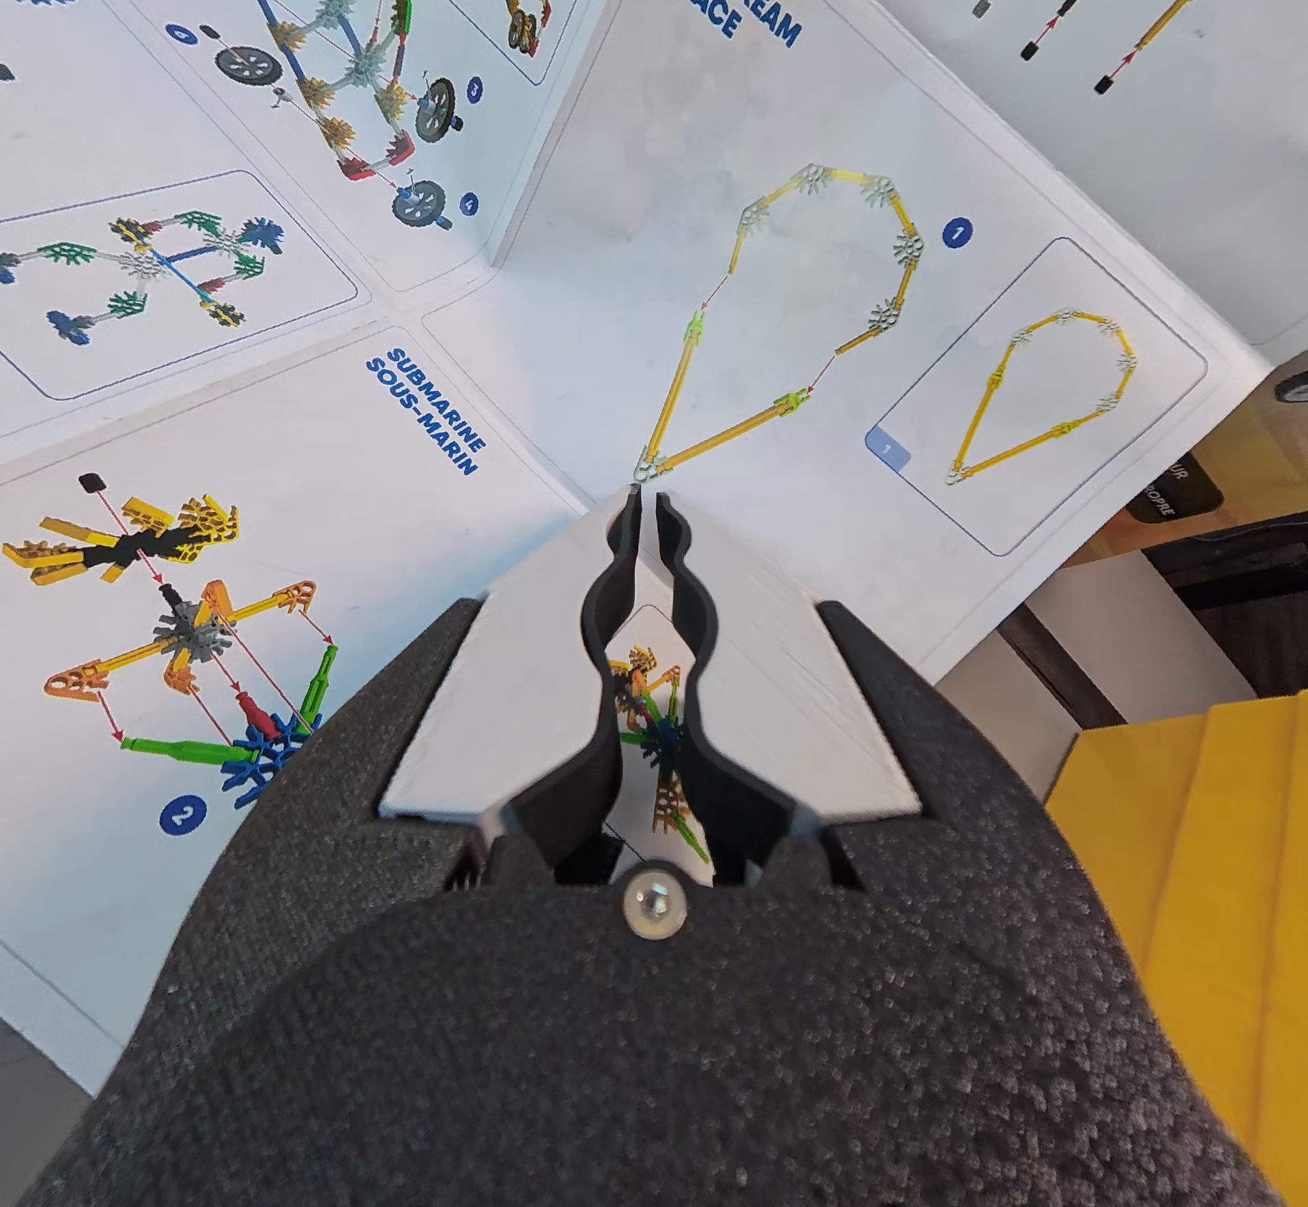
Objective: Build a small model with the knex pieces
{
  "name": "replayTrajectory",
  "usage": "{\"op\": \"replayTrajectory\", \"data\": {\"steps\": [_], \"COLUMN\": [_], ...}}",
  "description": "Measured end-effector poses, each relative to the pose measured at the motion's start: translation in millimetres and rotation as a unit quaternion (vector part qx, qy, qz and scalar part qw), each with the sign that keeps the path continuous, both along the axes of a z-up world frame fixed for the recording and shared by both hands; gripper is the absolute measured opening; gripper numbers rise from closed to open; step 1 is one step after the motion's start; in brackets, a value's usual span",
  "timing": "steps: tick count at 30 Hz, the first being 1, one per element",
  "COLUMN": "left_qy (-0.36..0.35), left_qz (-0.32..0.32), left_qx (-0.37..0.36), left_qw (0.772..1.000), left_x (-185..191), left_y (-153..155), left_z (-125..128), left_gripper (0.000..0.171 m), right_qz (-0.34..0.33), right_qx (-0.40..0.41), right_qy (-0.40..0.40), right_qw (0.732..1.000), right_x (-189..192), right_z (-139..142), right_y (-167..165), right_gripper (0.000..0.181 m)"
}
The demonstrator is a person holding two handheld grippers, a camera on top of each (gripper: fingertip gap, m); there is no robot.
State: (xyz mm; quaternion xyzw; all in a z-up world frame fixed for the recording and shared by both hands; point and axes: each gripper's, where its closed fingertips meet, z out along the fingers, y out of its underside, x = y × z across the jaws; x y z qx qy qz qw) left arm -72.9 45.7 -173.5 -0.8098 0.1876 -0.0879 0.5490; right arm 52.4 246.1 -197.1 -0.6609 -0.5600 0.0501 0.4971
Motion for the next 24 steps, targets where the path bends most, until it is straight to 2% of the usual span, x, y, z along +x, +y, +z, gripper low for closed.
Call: {"op": "replayTrajectory", "data": {"steps": [4,8,12,16,20,24], "left_qy": [-0.001,-0.004,-0.008,-0.019,-0.027,0.052], "left_qz": [-0.005,-0.001,0.008,0.033,0.079,0.176], "left_qx": [0.007,0.013,0.016,0.028,0.06,0.11], "left_qw": [1.0,1.0,1.0,0.999,0.995,0.977], "left_x": [5,3,-2,-17,-50,-133], "left_y": [-1,-2,-2,-2,-5,-25], "left_z": [5,9,12,20,46,102], "left_gripper": [0.046,0.046,0.046,0.045,0.045,0.041], "right_qz": [-0.006,0.02,0.069,0.122,0.158,0.174], "right_qx": [0.024,0.054,0.07,0.068,0.075,0.109], "right_qy": [0.033,0.15,0.231,0.253,0.24,0.224], "right_qw": [0.999,0.987,0.968,0.957,0.955,0.953], "right_x": [1,-3,-9,-17,-16,11], "right_z": [14,56,100,129,139,148], "right_y": [2,-8,-36,-79,-118,-143], "right_gripper": [0.003,0.008,0.03,0.045,0.047,0.038]}}
